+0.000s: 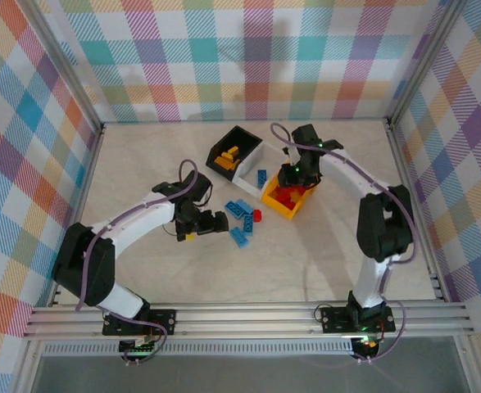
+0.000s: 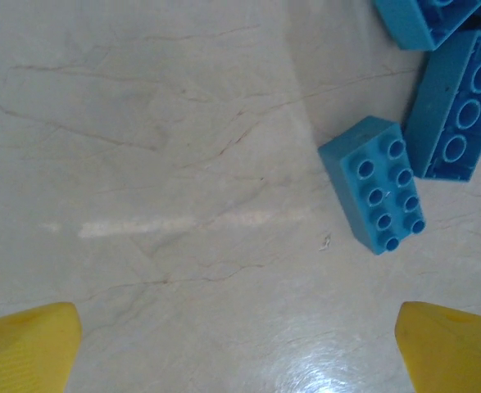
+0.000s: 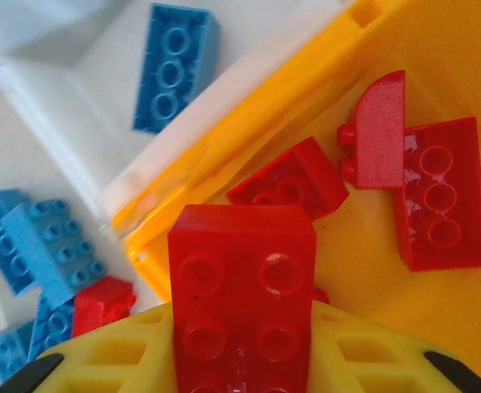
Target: Sort the legos into containers by color
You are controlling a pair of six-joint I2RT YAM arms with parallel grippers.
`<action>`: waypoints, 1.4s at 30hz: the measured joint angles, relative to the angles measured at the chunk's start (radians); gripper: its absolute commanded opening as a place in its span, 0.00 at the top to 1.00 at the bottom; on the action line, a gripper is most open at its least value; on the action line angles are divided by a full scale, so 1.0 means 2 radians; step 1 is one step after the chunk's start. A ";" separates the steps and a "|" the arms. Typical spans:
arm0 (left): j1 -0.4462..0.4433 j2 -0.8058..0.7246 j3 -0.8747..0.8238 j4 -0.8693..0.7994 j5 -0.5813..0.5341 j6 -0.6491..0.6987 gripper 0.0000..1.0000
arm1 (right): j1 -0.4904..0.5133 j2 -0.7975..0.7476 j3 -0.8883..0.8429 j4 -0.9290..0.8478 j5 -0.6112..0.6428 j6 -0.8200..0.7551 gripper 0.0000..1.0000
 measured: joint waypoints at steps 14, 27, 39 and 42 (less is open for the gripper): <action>-0.001 0.071 0.059 0.010 0.009 -0.001 0.02 | -0.005 -0.062 -0.034 -0.019 0.010 0.035 0.35; -0.002 0.216 0.203 0.008 0.003 -0.022 0.12 | 0.046 -0.190 -0.163 -0.020 -0.026 0.084 0.35; -0.002 0.276 0.268 -0.026 -0.012 -0.021 0.16 | 0.046 -0.202 -0.164 -0.019 -0.026 0.078 0.35; -0.002 0.279 0.271 -0.028 -0.011 -0.017 0.21 | 0.046 -0.202 -0.164 -0.019 -0.025 0.073 0.35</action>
